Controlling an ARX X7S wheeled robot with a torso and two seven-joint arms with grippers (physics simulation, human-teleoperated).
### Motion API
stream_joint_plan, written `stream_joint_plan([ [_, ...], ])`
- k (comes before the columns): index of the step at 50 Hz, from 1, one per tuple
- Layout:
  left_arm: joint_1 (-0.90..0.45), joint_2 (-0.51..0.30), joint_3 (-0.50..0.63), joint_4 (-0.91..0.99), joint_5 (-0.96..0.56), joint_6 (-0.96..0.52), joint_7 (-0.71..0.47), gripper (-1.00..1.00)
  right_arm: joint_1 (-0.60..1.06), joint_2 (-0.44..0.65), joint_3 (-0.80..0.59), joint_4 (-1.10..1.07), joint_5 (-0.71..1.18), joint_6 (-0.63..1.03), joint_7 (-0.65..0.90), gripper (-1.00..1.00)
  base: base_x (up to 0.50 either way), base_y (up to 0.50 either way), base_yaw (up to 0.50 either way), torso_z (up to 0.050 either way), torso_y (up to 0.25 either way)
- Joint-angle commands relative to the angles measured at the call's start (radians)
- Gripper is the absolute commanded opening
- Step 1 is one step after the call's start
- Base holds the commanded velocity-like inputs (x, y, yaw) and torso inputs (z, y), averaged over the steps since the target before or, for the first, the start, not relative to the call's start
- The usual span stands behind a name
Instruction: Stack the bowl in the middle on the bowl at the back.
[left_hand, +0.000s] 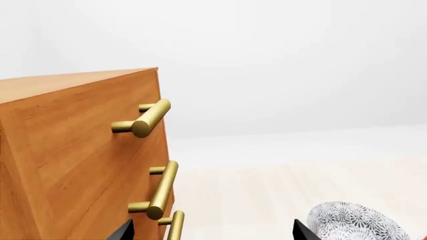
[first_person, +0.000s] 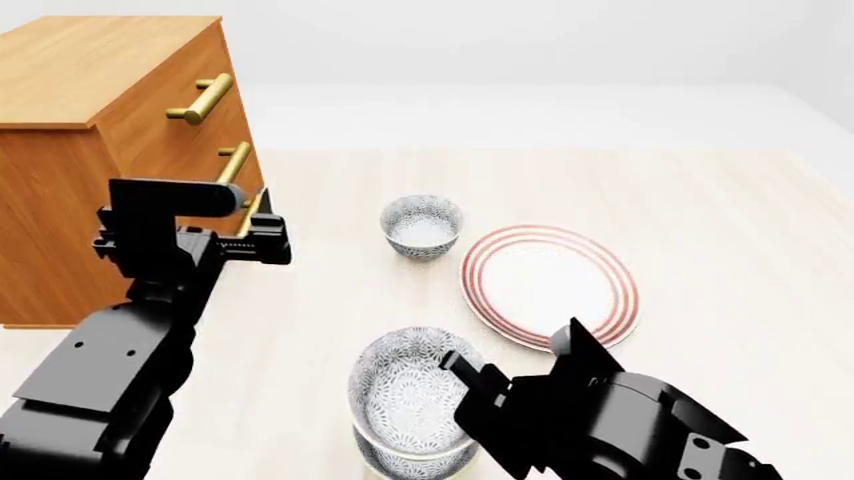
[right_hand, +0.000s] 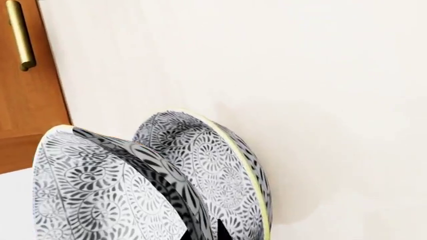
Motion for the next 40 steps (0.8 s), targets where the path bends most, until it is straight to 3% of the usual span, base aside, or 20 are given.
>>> stream_joint_plan([
  [1,0.003,-0.003,0.001,-0.002,-0.001,0.004,-0.001,1.00,-0.001,0.003,-0.006,0.002,-0.003,-0.004,-0.014,-1.00,0.00,0.00,0.00,0.000,0.000],
  [27,0.004,-0.006,-0.001,-0.008,-0.008,0.010,-0.005,1.00,0.019,0.009,-0.024,0.009,-0.011,-0.005,-0.026,-1.00,0.00,0.00,0.00,0.000,0.000],
  [28,0.004,-0.006,0.000,-0.008,-0.008,0.010,-0.005,1.00,0.020,0.008,-0.024,0.007,-0.010,-0.006,-0.026,1.00,0.00,0.00,0.00,0.000,0.000],
  [40,0.002,-0.008,0.002,0.000,-0.013,0.006,-0.008,1.00,0.030,0.012,-0.029,0.002,-0.005,-0.005,-0.032,1.00,0.00,0.00,0.00,0.000,0.001],
])
